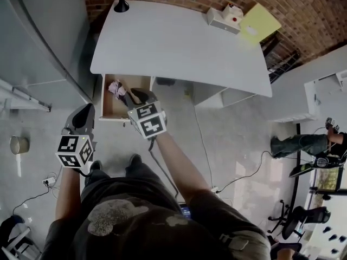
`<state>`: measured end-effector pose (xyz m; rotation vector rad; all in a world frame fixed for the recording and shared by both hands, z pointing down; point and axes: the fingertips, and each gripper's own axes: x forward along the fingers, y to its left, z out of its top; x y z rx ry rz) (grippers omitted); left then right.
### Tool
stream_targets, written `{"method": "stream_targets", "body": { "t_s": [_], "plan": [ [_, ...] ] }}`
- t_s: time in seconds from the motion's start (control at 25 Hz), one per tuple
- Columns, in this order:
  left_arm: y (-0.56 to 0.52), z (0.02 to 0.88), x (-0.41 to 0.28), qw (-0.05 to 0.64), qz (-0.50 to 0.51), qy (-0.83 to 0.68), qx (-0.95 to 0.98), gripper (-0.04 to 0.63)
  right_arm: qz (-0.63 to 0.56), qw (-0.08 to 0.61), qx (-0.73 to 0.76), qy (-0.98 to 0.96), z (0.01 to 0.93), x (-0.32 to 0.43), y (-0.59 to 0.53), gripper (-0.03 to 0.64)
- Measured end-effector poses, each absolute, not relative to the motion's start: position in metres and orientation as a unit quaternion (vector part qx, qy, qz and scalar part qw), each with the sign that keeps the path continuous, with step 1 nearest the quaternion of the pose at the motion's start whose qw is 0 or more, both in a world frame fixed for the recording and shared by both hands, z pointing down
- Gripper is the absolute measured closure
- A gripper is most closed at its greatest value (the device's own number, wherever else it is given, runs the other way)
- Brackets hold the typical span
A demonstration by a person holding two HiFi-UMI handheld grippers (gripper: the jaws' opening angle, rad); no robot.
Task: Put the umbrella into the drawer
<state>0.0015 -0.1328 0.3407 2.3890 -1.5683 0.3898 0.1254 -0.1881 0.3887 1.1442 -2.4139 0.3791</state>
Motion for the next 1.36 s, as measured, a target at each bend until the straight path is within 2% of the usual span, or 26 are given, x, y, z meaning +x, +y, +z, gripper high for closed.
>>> {"method": "stream_targets", "body": {
  "t_s": [0.12, 0.88, 1.36],
  "plan": [
    [-0.138, 0.329, 0.000, 0.121, 0.126, -0.530, 0.830, 0.584, 0.125, 0.209, 0.445, -0.862, 0.371, 0.130, -0.193, 0.611],
    [-0.160, 0.310, -0.046, 0.119, 0.098, -0.435, 0.887, 0.584, 0.111, 0.197, 0.573, -0.788, 0.315, 0.120, -0.172, 0.612],
    [-0.094, 0.314, -0.082, 0.118, 0.076, -0.392, 0.909, 0.584, 0.109, 0.191, 0.603, -0.767, 0.316, 0.079, -0.095, 0.612]
  ]
}}
